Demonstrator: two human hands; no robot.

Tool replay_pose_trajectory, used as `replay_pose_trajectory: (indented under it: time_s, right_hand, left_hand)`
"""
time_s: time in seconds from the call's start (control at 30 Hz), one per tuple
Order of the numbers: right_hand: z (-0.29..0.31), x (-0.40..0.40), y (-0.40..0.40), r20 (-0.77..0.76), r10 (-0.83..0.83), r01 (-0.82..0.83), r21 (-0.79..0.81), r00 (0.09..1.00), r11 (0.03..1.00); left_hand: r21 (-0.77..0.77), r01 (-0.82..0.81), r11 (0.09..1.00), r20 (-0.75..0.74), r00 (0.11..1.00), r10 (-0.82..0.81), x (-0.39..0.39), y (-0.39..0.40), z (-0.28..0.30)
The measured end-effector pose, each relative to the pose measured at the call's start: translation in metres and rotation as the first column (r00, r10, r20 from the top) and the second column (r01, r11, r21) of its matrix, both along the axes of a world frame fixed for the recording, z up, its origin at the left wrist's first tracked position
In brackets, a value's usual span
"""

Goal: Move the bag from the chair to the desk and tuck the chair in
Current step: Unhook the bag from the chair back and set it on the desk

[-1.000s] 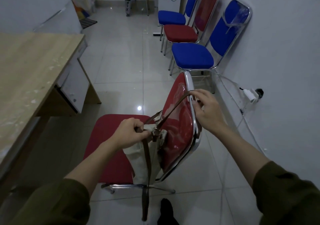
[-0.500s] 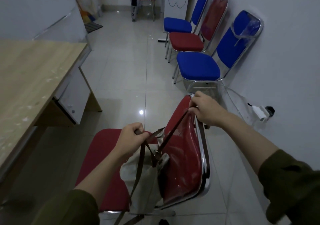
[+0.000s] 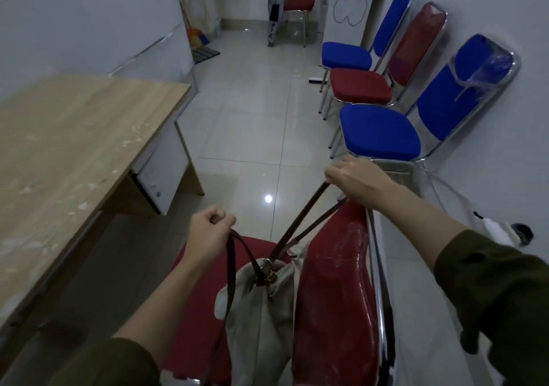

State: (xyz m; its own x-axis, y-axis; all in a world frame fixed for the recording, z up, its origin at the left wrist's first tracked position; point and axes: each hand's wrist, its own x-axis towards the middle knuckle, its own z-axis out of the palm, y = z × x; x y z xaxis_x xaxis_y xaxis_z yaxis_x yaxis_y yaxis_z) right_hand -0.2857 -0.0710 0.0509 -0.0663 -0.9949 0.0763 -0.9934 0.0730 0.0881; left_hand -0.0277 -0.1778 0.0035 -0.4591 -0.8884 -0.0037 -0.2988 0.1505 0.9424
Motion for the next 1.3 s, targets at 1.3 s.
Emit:
replay_pose_trajectory:
  time_s: [1.3]
  right_hand:
    - [-0.158,0.294,-0.004,0.937,-0.340,0.533,0.248,0.082,0.809]
  left_hand:
    - [0.445,0.280,0.851,0.236,0.880,-0.413,0.129,-0.037,-0.135]
